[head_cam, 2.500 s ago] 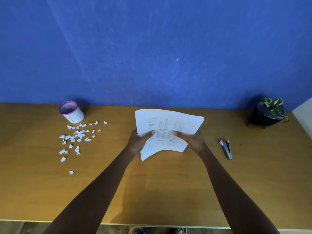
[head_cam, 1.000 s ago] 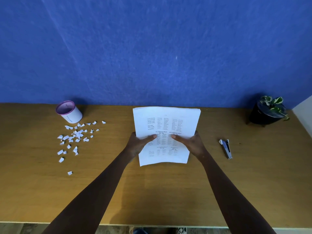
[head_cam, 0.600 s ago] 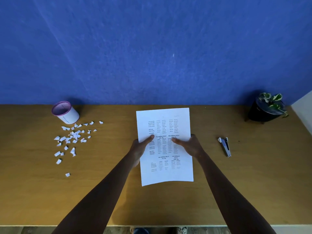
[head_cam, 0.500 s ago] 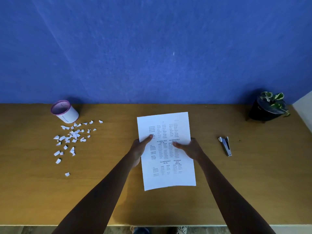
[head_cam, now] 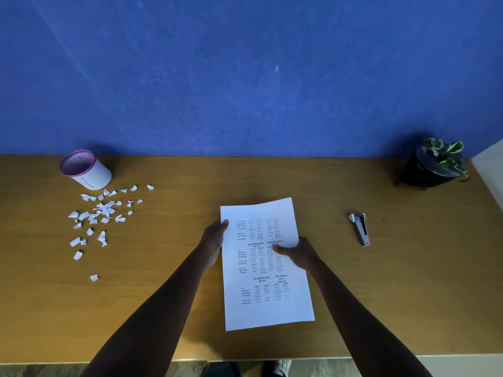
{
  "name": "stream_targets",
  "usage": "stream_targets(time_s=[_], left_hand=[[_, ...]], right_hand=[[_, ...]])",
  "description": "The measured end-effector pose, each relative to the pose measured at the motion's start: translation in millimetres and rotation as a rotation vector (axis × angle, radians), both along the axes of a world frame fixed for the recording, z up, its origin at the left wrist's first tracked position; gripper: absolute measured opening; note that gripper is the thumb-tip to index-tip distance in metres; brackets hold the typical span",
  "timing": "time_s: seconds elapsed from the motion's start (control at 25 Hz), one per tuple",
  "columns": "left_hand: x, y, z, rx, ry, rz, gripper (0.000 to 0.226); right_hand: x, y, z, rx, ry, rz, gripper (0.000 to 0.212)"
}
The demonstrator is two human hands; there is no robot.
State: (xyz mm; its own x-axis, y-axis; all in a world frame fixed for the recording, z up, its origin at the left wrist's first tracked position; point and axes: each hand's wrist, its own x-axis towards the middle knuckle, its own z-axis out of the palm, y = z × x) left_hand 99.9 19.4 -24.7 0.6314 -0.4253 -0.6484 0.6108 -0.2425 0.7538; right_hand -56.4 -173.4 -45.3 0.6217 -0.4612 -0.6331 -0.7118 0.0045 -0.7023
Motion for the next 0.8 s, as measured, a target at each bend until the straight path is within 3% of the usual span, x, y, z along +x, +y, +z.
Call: stream_targets(time_s=[0.24, 0.44, 0.56, 0.68, 0.8], left_hand=[[1.6, -3.8, -14.7, 0.067, 0.018, 0.025, 0.033], [-0.2, -1.7, -23.0, 0.072, 0.013, 0.050, 0.030], [-2.2, 1.4, -26.4, 0.066, 0.008, 0.047, 0.030], [-1.6, 2.5, -29.0, 0.055, 0.009, 0.043, 0.032], [-1.9, 3.2, -29.4, 0.045, 0.023, 0.050, 0.034]], right_hand=[[-3.7, 1.9, -4.5, -0.054, -0.016, -0.049, 0.046], [-6.4, -12.5, 9.3, -0.281, -0.127, -0.289, 0.027], [-21.4, -47.5, 10.4, -0.558, -0.154, -0.398, 0.035], [-37.3, -85.8, 12.2, -0.795, -0.038, -0.463, 0.047], [-49.4, -108.2, 11.4, -0.800, 0.077, -0.459, 0.059]])
